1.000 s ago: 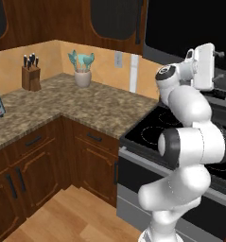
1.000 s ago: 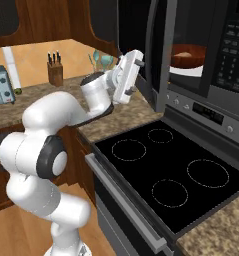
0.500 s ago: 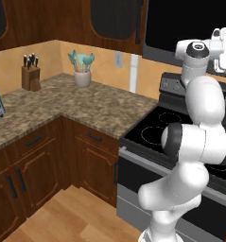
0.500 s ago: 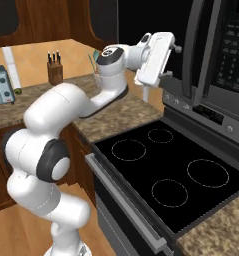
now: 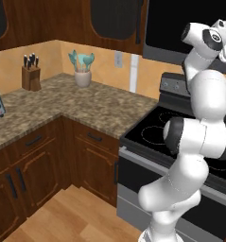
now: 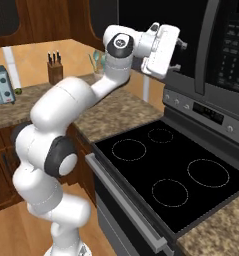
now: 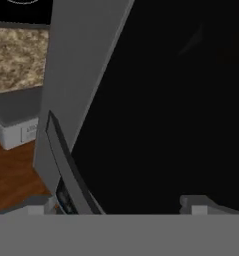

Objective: Pick the sweet potato from the sink and place it in the bowl. Then pick the bowl and place it in the microwave. Then close the microwave door and press the start button.

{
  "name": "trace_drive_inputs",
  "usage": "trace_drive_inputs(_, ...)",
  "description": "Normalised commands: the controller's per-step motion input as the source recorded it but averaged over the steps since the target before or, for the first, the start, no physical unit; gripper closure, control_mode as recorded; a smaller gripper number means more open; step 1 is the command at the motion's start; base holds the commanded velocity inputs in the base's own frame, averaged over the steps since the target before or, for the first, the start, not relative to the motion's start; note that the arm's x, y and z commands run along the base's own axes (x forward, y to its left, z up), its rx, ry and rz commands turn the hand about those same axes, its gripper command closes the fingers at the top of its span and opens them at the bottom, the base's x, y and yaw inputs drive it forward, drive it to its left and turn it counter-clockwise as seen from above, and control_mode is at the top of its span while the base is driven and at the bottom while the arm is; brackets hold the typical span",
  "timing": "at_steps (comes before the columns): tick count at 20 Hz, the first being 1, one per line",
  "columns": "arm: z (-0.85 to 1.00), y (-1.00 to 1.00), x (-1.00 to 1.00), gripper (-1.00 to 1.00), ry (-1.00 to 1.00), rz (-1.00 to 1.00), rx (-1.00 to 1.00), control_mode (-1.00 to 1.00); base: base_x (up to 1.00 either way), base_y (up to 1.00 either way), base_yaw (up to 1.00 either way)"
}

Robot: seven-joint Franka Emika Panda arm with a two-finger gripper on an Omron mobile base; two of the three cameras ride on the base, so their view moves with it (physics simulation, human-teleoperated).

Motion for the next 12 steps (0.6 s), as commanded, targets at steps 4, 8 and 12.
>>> trace_drive_inputs(4, -0.26, -0.61, 1.00, -1.00, 0.00, 0.36, 0.17, -1.00, 0.00, 0.00, 0.00)
trace_drive_inputs(8, -0.16, -0.13, 0.05, -1.00, -0.13, 0.25, 0.09, -1.00, 0.00, 0.00, 0.00)
trace_drive_inputs(12, -0.05, 0.03, -0.98, -1.00, -0.36, 0.01, 0.15, -1.00, 0.00, 0.00, 0.00)
